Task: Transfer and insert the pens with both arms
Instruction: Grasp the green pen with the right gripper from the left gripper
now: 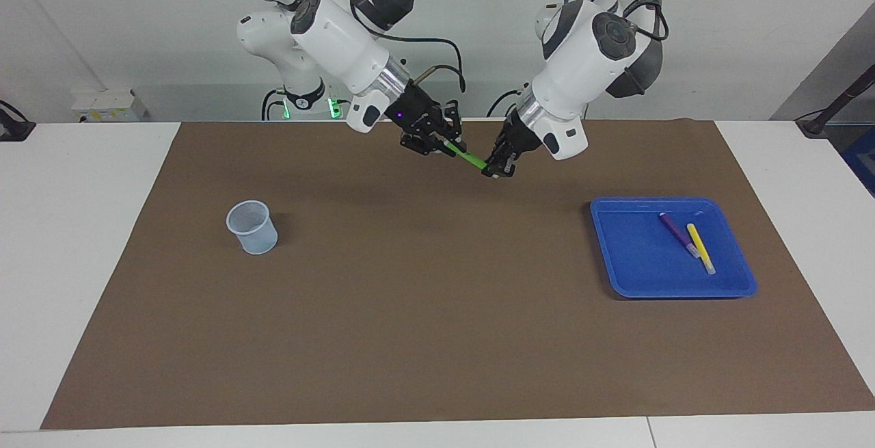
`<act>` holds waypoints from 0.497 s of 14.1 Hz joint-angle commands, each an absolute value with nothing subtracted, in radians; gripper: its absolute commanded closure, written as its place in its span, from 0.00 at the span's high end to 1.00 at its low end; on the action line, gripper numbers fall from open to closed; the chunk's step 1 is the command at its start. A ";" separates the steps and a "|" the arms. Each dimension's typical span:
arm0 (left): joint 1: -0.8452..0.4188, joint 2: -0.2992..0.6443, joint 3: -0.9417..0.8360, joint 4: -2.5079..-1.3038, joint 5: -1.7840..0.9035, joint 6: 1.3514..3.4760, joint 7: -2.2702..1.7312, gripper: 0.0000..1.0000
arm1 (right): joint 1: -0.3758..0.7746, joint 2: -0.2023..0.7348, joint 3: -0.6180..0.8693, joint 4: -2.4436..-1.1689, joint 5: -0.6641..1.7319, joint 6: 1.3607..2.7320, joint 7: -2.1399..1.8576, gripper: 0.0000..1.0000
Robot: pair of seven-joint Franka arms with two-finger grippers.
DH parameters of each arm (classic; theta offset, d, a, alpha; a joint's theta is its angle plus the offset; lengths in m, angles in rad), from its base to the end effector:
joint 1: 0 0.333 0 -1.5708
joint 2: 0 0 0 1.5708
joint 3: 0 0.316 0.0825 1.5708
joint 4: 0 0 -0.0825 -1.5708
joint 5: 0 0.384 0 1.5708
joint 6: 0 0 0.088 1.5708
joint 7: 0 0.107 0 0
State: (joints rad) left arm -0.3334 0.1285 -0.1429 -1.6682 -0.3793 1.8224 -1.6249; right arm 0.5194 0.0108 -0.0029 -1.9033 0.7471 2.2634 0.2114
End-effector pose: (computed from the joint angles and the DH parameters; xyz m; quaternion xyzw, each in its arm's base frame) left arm 0.5274 -0.3013 0.5325 0.7985 0.5704 -0.1603 0.1067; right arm 0.5103 0.3102 0.5327 -0.9337 0.0392 -0.0383 0.3539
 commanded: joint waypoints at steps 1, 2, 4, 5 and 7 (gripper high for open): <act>-0.333 0.084 -0.126 -1.698 -0.385 1.841 -1.623 1.00 | 0.503 0.012 -0.002 -1.904 0.749 2.218 0.222 0.00; -0.333 0.083 -0.126 -1.698 -0.385 1.841 -1.628 1.00 | 0.497 0.014 -0.003 -1.893 0.746 2.194 0.222 0.00; -0.333 0.080 -0.126 -1.700 -0.385 1.839 -1.623 1.00 | 0.473 0.014 -0.005 -1.878 0.741 2.154 0.222 0.00; -0.330 0.080 -0.126 -1.700 -0.385 1.838 -1.623 1.00 | 0.453 0.015 -0.005 -1.862 0.720 2.117 0.222 0.00; -0.321 0.078 -0.124 -1.700 -0.382 1.832 -1.624 1.00 | 0.414 0.017 -0.003 -1.826 0.620 2.039 0.222 0.00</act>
